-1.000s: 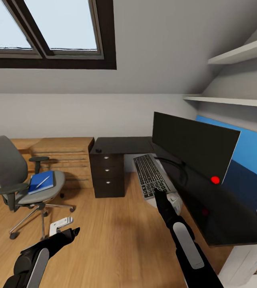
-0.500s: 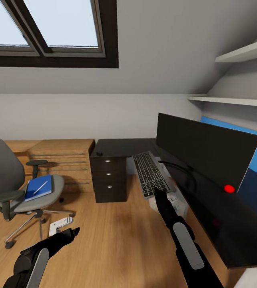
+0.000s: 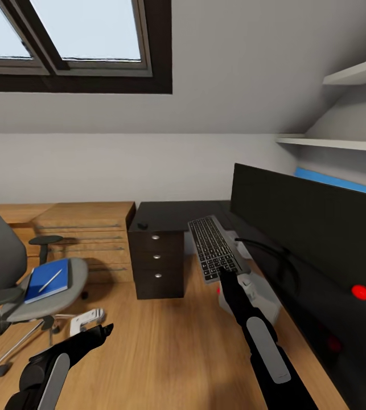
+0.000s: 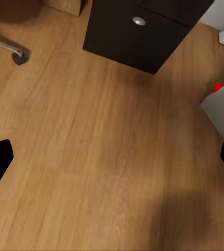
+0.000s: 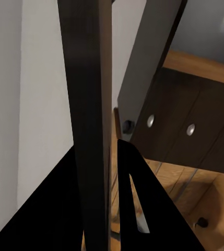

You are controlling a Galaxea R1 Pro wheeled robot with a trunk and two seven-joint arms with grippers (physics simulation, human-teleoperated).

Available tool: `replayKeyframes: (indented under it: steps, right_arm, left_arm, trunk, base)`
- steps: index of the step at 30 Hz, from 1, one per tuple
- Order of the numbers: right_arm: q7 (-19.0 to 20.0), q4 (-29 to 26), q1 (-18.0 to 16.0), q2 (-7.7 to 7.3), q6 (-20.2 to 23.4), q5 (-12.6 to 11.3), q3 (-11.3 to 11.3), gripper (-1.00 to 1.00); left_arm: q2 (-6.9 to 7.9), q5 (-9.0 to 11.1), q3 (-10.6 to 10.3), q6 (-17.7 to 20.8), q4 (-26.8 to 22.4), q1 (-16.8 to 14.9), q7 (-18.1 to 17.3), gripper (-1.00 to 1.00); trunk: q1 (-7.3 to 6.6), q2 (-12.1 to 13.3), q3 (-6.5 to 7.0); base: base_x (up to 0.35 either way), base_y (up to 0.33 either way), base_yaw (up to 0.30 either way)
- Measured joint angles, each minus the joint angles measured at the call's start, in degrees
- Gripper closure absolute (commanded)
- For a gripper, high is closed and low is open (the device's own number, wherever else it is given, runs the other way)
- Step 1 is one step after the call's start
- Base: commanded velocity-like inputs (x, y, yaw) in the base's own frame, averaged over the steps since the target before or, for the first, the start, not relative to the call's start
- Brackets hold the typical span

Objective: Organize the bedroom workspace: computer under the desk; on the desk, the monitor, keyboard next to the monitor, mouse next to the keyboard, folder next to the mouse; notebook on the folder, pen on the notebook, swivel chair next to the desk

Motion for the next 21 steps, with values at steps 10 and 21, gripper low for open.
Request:
replayKeyframes:
  steps: [10,21]
  right_arm:
    - [0.0,0.0,0.0,0.00,-0.1,0.0,0.0,1.00]
    - [-0.1,0.1,0.0,0.00,0.0,0.0,0.0,1.00]
  left_arm:
    - [0.00,0.0,0.0,0.0,0.0,0.0,0.0,-1.00]
    - [0.00,-0.1,0.0,-0.1,0.0,0.0,0.1,-1.00]
  trunk:
    - [0.00,0.0,0.00]
    - [0.00,0.0,0.00]
  base:
    - [0.321,0.072,0.000]
    - [0.321,0.083,0.000]
